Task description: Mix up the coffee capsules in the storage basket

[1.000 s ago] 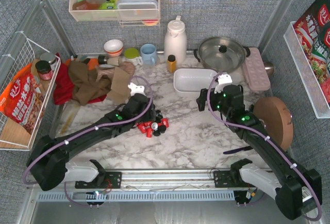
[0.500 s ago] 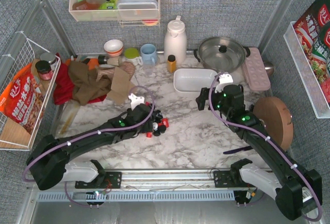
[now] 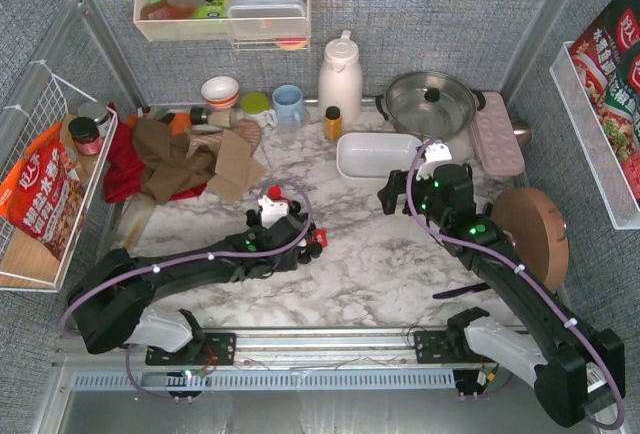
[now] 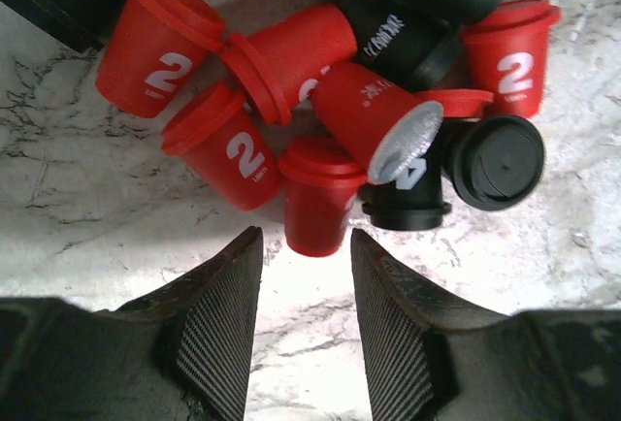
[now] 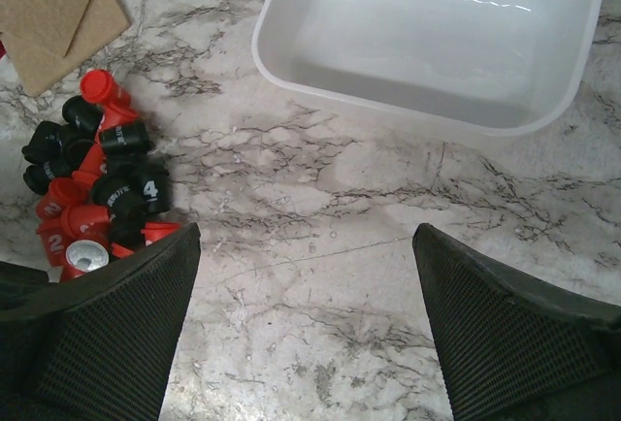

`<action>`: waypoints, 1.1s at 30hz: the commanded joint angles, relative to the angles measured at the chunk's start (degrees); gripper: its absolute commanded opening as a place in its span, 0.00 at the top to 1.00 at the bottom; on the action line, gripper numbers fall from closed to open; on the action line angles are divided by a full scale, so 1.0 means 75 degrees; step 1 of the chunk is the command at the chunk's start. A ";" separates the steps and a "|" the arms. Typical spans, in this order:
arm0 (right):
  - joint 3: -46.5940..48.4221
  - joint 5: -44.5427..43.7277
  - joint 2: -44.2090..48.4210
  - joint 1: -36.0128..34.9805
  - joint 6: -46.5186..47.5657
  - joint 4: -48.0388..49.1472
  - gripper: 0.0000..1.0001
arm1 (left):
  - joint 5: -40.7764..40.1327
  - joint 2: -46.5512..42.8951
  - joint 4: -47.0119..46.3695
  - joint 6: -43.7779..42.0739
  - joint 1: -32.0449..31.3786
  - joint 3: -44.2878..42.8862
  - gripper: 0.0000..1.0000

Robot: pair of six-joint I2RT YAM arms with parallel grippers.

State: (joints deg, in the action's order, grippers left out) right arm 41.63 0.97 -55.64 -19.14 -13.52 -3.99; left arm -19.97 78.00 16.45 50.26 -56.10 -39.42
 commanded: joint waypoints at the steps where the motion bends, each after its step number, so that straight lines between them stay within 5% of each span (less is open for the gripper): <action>1: 0.0086 0.0126 -0.0008 -0.0016 -0.0096 0.0053 0.04 | -0.0345 0.0281 -0.0230 0.0056 0.0003 -0.0025 0.49; 19: 0.0233 0.0301 -0.0273 -0.0027 -0.0151 -0.0075 0.05 | -0.0256 0.1327 -0.0717 -0.0273 0.0003 -0.0196 0.59; 33: 0.0335 0.0520 -0.0478 -0.0082 -0.0158 -0.0097 0.05 | -0.0795 -0.1826 -0.1629 -0.1458 -0.0021 0.0827 0.65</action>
State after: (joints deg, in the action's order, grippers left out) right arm 43.44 3.64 -59.07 -19.59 -14.61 -5.37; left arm -23.97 68.90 8.36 44.07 -56.18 -34.81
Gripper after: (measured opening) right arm 0.953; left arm 0.389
